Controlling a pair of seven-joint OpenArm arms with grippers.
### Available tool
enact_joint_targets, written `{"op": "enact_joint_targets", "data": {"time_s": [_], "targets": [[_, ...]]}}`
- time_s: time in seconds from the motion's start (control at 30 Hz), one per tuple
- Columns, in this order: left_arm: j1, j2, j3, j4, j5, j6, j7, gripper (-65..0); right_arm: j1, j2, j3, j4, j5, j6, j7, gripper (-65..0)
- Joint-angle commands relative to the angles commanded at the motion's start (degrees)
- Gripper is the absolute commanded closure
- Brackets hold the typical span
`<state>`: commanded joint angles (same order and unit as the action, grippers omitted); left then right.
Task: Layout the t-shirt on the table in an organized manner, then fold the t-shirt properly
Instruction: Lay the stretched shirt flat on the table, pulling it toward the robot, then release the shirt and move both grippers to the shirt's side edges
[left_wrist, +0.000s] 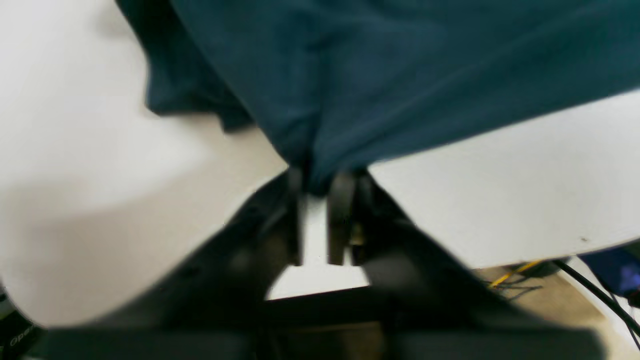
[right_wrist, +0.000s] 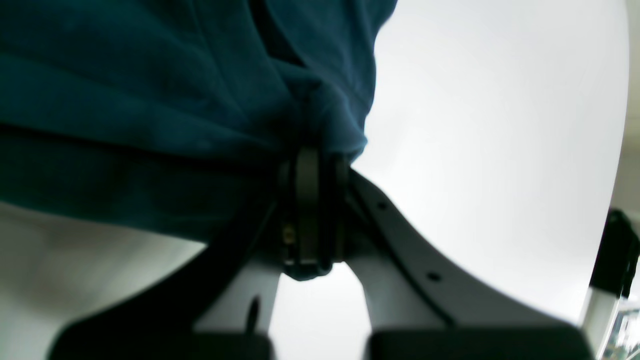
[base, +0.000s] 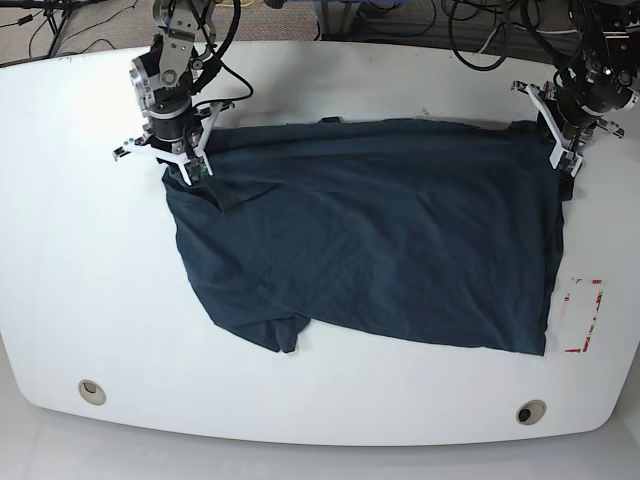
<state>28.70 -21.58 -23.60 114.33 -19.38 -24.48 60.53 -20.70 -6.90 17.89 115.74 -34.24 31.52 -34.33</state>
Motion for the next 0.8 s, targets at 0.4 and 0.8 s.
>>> {"op": "enact_joint_targets", "data": {"time_s": [0.4, 0.8], "targets": [[2.37, 0.00, 0.00, 0.00, 0.00, 0.00, 0.00, -39.7, -4.40, -1.32, 0.00, -0.26, 0.09, -0.44, 0.00, -0.2], [2.29, -0.09, -1.93, 0.18, -0.09, 0.00, 0.00, -41.4, -6.59, -2.10, 2.81, -0.35, 0.35, -0.62, -0.09, -26.2]]}}
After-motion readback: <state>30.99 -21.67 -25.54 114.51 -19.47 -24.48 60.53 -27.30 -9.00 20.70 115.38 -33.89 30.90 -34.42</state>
